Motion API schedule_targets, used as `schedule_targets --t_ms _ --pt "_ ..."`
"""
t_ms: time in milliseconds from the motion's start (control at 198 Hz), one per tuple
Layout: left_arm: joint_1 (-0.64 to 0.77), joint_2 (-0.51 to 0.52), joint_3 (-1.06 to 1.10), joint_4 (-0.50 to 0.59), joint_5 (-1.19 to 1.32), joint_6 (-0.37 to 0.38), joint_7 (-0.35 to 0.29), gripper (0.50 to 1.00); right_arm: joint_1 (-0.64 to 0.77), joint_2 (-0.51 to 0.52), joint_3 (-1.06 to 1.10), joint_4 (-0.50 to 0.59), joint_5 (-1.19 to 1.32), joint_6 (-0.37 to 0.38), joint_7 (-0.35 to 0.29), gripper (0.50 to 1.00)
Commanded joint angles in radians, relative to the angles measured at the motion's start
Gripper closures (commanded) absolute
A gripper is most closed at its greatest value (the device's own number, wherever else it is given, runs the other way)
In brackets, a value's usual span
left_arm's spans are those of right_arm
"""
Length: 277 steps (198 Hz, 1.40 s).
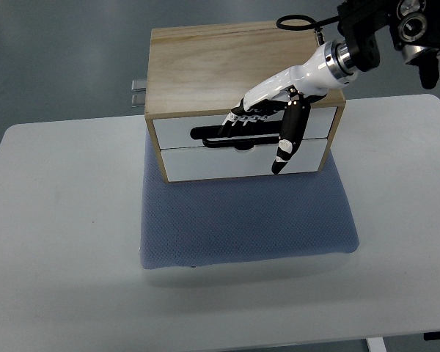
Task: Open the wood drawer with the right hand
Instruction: 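Lower the right hand onto the black handle of the upper white drawer, then hook the right hand fingers around the black drawer handle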
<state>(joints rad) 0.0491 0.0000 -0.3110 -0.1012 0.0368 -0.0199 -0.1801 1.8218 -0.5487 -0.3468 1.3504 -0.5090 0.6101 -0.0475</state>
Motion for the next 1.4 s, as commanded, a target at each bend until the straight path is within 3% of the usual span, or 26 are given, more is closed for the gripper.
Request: schedule_targets --t_ms 0,167,172,192,1397 --pt "0.0 0.0 0.0 0.0 0.0 0.0 0.001 0.5 -0.009 0.004 0.0 -0.008 0.0 -0.021 0.0 0.556" --pt "0.0 0.0 0.0 0.0 0.0 0.0 -0.001 0.5 -0.012 0.007 0.0 -0.014 0.001 -0.072 0.0 0.556" --pt "0.0 0.0 0.0 0.0 0.0 0.0 -0.001 0.5 -0.021 0.016 -0.001 -0.014 0.0 -0.105 0.0 0.556" --pt "0.0 0.0 0.001 0.0 0.0 0.0 -0.001 0.5 -0.021 0.019 -0.001 -0.014 0.0 -0.113 -0.002 0.556" --pt "0.0 0.0 0.0 0.0 0.0 0.0 -0.001 0.5 -0.078 0.03 -0.061 -0.022 -0.017 -0.193 -0.02 0.556"
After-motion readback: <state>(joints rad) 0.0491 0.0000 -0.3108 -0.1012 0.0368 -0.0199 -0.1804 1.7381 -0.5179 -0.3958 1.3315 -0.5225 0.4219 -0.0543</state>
